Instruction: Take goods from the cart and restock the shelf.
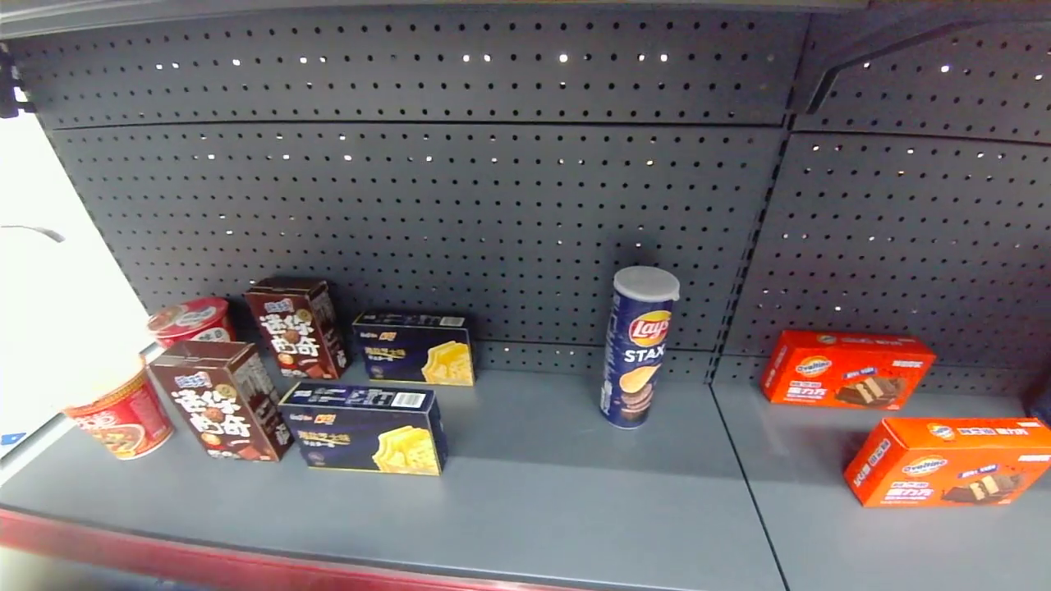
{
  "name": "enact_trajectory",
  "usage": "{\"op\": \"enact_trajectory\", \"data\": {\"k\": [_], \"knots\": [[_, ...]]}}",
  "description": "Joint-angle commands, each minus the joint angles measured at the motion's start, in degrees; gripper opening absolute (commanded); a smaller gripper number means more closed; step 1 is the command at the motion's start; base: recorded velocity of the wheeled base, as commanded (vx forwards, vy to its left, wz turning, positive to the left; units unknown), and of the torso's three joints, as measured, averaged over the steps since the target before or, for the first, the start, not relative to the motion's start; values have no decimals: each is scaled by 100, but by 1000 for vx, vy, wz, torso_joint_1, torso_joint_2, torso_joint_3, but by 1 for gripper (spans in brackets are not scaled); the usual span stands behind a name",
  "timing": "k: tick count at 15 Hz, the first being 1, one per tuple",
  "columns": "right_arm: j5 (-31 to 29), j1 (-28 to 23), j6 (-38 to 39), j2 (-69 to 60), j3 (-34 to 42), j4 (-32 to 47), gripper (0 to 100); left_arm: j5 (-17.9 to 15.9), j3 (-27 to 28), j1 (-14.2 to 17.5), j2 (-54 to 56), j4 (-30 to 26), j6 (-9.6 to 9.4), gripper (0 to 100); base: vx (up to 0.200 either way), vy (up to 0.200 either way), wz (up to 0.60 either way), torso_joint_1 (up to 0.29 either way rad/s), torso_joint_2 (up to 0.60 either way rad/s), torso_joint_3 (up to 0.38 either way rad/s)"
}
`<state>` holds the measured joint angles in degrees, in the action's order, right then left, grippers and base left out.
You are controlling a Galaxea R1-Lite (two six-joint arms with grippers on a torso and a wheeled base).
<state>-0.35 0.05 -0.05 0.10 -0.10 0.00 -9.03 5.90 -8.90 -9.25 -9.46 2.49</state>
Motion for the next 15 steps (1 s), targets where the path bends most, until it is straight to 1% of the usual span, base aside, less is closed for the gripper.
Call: {"op": "enact_trajectory", "data": {"k": [1, 5, 6, 7, 8, 9, 13, 15], "knots": [[0, 4, -4, -1, 1, 0, 100, 24, -1, -94, -103, -3, 15, 0, 0, 0, 0, 0, 0, 0], [-9, 4, -21, -1, 1, 0, 100, 51, -1, -77, -68, 6, 33, 0, 0, 0, 0, 0, 0, 0], [-9, 4, -21, -1, 1, 0, 100, 51, -1, -86, -68, 6, 173, 0, 0, 0, 0, 0, 0, 0], [-9, 4, -21, -1, 1, 0, 100, 33, -1, -94, -50, 23, 314, 0, 0, 0, -600, 2, -2, -7], [-9, 4, -21, -1, 1, 0, 100, 33, -1, -94, -50, 23, 314, 0, 0, 0, 0, 0, 0, 0], [0, 4, -21, -1, 1, 0, 100, 42, -1, -94, 46, 23, 498, 0, 0, 0, 0, 0, 0, 0], [9, 4, -30, 8, 1, 0, 100, 68, 8, -59, 231, 23, 534, 0, 0, 0, 0, 0, 0, 0], [-149, -75, -180, 192, -25, 35, 100, 183, 8, -68, 231, 23, 542, 0, 0, 0, 0, 0, 0, 0]]}}
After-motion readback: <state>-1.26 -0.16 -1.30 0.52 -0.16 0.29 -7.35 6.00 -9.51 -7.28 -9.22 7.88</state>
